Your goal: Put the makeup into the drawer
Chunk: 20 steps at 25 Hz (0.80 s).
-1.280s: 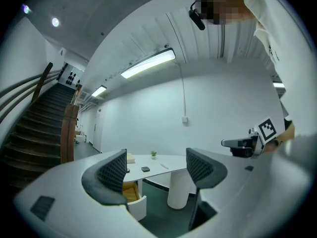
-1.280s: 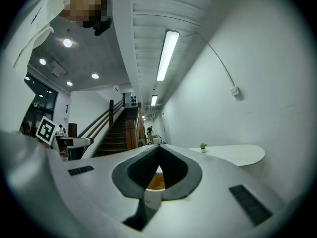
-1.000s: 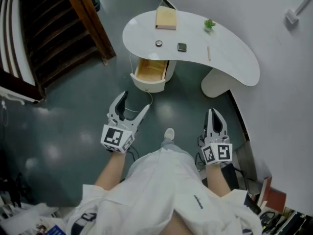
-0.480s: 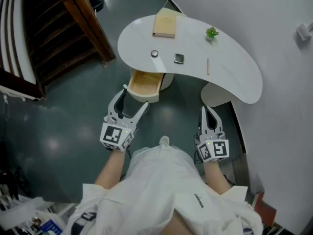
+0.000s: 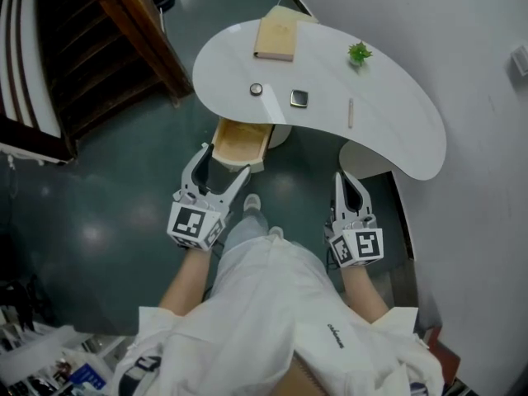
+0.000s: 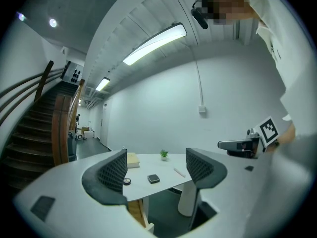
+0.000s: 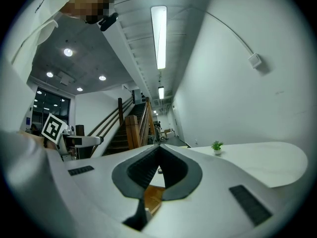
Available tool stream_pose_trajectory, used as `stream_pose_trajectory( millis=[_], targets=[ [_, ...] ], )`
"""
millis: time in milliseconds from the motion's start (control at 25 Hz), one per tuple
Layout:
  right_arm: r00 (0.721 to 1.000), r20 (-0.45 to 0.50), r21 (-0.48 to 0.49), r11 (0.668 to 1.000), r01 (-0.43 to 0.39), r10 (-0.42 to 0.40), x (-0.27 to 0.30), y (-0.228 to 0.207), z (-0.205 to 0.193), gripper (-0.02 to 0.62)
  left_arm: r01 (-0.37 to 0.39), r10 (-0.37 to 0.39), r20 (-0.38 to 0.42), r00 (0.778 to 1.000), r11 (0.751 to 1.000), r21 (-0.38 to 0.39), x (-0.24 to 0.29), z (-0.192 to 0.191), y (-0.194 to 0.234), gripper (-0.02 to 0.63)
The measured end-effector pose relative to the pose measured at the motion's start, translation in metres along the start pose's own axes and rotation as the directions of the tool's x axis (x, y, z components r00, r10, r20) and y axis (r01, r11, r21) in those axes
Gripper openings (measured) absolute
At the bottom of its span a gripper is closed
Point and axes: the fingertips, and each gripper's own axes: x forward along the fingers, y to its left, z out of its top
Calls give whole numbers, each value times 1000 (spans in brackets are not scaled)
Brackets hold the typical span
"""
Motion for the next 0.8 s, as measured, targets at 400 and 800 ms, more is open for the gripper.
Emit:
stream_pose_trajectory(
  millis=[400, 800],
  targets=[
    [1000, -5, -6, 1000, 9, -9, 39, -11, -5, 17, 47, -47, 4, 999, 999, 2, 48, -1, 24, 360],
    [994, -105, -2, 1000, -31, 30, 151, 3, -35, 17, 110, -109, -98, 989, 994, 11, 127, -31, 96, 360]
  ],
)
